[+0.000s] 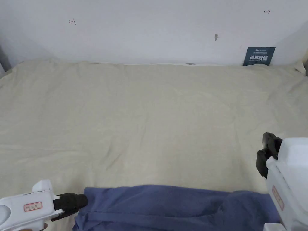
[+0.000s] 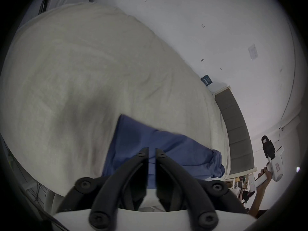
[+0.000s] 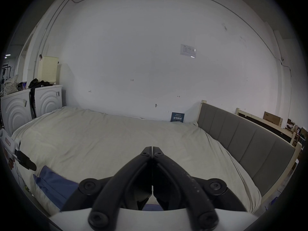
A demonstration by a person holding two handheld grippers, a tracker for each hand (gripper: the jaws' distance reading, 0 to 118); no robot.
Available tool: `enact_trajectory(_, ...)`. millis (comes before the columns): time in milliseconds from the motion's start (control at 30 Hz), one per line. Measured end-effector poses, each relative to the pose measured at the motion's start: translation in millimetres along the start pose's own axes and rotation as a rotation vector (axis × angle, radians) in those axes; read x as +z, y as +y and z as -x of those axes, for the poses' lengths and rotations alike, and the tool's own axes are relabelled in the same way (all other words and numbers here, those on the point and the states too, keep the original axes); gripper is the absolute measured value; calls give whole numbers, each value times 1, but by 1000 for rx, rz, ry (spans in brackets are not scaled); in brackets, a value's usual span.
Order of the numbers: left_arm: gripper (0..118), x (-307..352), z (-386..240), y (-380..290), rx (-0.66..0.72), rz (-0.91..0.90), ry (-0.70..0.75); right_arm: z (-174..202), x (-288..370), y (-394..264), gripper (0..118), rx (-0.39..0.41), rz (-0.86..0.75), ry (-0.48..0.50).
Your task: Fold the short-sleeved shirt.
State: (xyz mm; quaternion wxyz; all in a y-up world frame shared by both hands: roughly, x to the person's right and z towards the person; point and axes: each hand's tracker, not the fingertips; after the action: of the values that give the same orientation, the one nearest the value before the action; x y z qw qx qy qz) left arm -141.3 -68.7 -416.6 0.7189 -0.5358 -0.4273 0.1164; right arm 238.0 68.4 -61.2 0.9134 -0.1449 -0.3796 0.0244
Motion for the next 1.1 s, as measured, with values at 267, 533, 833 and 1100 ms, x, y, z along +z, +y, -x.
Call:
enact_trajectory(267, 91, -28, 30, 1, 39, 42, 61, 14, -18, -6, 2, 12, 46, 7)
enact_trajectory(533, 30, -51, 43, 8, -6, 75, 100, 13, -26, -10, 2, 10, 75, 2)
enact_trajectory(833, 7, -63, 32, 6, -90, 60, 155, 2, -24, -12, 2, -13, 91, -13)
enact_trajectory(1100, 5, -12, 14, 15, -150, -47, 175, -7, -15, -3, 2, -16, 65, -18)
